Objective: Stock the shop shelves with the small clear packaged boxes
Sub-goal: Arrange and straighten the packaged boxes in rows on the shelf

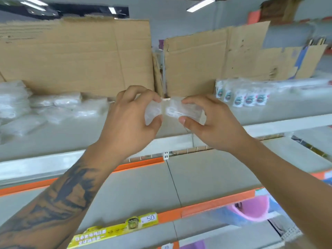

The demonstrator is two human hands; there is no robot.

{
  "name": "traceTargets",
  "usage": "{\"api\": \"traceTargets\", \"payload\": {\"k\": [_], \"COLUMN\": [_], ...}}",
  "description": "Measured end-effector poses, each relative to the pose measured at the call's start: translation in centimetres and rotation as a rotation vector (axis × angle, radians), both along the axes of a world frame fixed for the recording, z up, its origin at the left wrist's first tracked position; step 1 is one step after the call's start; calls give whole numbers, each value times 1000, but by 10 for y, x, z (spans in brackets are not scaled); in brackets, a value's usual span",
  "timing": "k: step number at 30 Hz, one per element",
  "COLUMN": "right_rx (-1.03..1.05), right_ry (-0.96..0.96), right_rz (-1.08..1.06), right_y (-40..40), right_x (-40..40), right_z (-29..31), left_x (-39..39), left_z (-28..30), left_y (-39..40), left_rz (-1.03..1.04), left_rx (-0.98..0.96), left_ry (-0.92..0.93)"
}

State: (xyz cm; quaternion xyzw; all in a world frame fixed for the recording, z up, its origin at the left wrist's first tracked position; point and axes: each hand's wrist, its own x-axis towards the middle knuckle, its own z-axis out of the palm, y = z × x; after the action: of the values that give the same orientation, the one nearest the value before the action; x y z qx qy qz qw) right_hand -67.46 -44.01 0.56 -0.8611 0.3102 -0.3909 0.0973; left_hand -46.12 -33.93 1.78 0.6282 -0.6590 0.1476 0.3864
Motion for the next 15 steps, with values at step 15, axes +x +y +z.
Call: {"api": "traceTargets", "payload": {"k": [15], "right_rx": [71], "right_ry": [-132], "right_rz": [-191], "right_y": [-32], "right_x": [-290], "right_z": [-28], "left_x": [-273], "left_z": [-17], "left_y": [-73], "left_rz": [-209], "left_rx": [27], "left_ry": [-21]}}
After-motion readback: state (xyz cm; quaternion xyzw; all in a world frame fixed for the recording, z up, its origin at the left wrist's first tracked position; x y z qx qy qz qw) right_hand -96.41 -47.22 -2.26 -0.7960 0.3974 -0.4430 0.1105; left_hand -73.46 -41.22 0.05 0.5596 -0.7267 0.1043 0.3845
